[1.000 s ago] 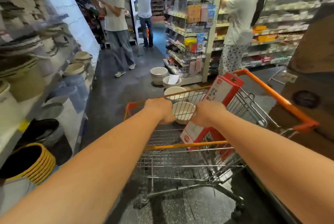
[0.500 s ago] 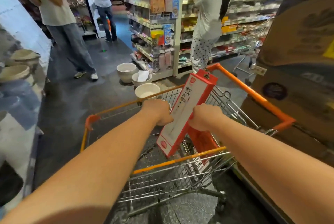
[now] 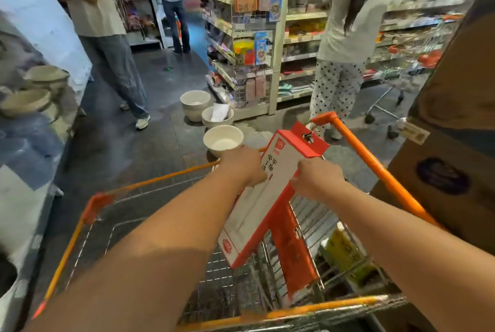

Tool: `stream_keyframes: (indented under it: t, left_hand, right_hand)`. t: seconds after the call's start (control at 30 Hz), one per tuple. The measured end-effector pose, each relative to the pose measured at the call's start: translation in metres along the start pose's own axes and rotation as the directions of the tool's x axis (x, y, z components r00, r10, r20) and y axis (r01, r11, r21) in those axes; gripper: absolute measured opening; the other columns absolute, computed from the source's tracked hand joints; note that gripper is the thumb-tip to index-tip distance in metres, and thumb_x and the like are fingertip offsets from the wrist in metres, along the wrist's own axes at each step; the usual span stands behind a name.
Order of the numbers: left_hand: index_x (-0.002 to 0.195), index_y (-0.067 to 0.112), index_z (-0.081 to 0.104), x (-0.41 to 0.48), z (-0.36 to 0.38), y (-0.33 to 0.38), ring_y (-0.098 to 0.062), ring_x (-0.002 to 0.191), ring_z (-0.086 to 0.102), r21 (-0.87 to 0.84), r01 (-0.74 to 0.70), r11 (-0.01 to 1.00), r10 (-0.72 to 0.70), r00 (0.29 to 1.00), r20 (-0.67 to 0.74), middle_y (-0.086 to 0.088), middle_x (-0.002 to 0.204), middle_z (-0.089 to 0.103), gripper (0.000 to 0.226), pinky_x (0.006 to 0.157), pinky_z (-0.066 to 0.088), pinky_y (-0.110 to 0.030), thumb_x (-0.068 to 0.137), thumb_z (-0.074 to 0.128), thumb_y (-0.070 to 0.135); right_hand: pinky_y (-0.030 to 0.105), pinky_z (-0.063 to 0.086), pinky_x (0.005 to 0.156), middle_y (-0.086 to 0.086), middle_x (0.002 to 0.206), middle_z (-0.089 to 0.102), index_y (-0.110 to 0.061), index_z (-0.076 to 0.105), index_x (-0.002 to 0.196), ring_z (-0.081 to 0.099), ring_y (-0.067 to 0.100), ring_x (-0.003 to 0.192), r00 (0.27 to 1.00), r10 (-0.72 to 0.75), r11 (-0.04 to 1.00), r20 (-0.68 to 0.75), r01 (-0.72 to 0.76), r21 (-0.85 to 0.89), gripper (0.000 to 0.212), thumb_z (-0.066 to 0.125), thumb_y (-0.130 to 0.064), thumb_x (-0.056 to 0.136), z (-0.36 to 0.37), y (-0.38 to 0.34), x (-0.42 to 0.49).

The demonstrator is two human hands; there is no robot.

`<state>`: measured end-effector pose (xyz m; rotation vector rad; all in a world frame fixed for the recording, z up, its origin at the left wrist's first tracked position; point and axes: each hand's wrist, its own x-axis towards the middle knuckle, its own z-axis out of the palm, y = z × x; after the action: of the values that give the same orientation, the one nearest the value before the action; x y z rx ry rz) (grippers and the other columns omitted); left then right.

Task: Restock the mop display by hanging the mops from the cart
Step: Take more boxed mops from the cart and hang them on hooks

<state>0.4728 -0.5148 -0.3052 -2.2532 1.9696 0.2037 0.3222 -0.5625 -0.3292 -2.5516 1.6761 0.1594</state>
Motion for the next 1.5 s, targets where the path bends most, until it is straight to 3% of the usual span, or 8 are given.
stream_keyframes:
  t: [0.2,0.3,0.6,0.87,1.03,1.13,1.33,1.5]
  left_hand:
    - [0.119,0.024,0.059,0.051,0.026,0.015,-0.022,0.109,0.057,-0.041,-0.015,0.999,0.016,1.000,0.018,-0.001,0.122,0.060,0.038,0.072,0.044,-0.033,0.090,0.048,0.045]
    - [0.128,0.027,0.055,0.073,0.038,0.015,-0.023,0.123,0.051,-0.124,-0.059,0.991,0.053,0.998,-0.045,0.000,0.136,0.052,0.046,0.089,0.050,-0.039,0.086,0.052,0.046]
    - [0.142,0.019,0.036,0.135,0.052,0.021,-0.028,0.128,0.043,-0.419,-0.068,0.906,-0.017,0.980,-0.196,-0.007,0.140,0.040,0.066,0.099,0.042,-0.043,0.089,0.054,0.054]
    - [0.152,0.015,0.014,0.184,0.066,0.013,-0.027,0.141,0.025,-0.467,-0.156,0.870,0.045,0.970,-0.240,-0.008,0.156,0.021,0.083,0.111,0.028,-0.042,0.090,0.049,0.059]
    - [0.154,0.014,0.002,0.203,0.079,0.007,-0.027,0.146,0.018,-0.702,-0.120,0.702,0.059,0.992,-0.111,-0.009,0.160,0.012,0.096,0.117,0.022,-0.043,0.087,0.054,0.060]
    - [0.154,0.014,0.005,0.209,0.089,0.007,-0.027,0.144,0.022,-0.776,-0.089,0.625,0.079,0.996,-0.051,-0.010,0.159,0.019,0.098,0.116,0.024,-0.046,0.085,0.056,0.061]
    - [0.149,0.012,0.027,0.205,0.094,0.002,-0.026,0.137,0.035,-0.829,-0.075,0.554,-0.013,0.995,-0.098,-0.008,0.149,0.037,0.083,0.111,0.033,-0.047,0.086,0.057,0.058]
    - [0.145,0.014,0.034,0.190,0.087,-0.012,-0.027,0.133,0.040,-0.851,-0.004,0.526,-0.148,0.984,-0.096,-0.010,0.144,0.041,0.077,0.108,0.037,-0.045,0.087,0.055,0.059]
  right_hand:
    - [0.037,0.050,0.080,0.007,0.114,0.062,-0.018,0.051,0.118,0.060,0.028,0.105,0.993,0.117,0.973,-0.013,-0.112,0.203,0.036,0.050,-0.040,0.090,0.022,0.026,0.036]
    - [0.040,0.050,0.084,0.008,0.116,0.060,-0.016,0.046,0.118,0.058,0.030,0.107,0.982,0.188,0.921,-0.011,-0.173,0.349,0.042,0.054,-0.043,0.087,0.038,0.034,0.051]
    - [0.046,0.045,0.097,0.009,0.127,0.053,-0.013,0.041,0.130,0.052,0.030,0.117,0.866,0.497,0.509,0.046,-0.335,0.793,0.067,0.074,-0.040,0.078,0.062,0.042,0.093]
    - [0.036,0.049,0.085,0.000,0.116,0.061,-0.019,0.044,0.128,0.061,0.021,0.104,0.810,0.571,0.290,0.135,-0.353,0.890,0.077,0.082,-0.041,0.065,0.082,0.035,0.122]
    - [0.036,0.048,0.083,-0.003,0.105,0.059,-0.020,0.039,0.112,0.060,0.018,0.095,0.712,0.683,0.130,0.161,-0.336,0.933,0.066,0.087,-0.023,0.067,0.091,0.030,0.129]
    - [0.045,0.052,0.090,-0.002,0.106,0.065,-0.026,0.042,0.111,0.064,0.020,0.097,0.710,0.685,0.092,0.164,-0.307,0.947,0.068,0.088,-0.024,0.061,0.098,0.024,0.130]
    - [0.033,0.046,0.084,-0.002,0.108,0.060,-0.024,0.041,0.119,0.059,0.017,0.099,0.708,0.696,0.096,0.118,-0.255,0.962,0.070,0.086,-0.018,0.066,0.096,0.012,0.129]
    - [0.043,0.052,0.090,0.002,0.111,0.063,-0.022,0.044,0.118,0.063,0.022,0.103,0.792,0.589,0.047,0.163,-0.235,0.971,0.077,0.089,-0.009,0.056,0.095,0.014,0.125]
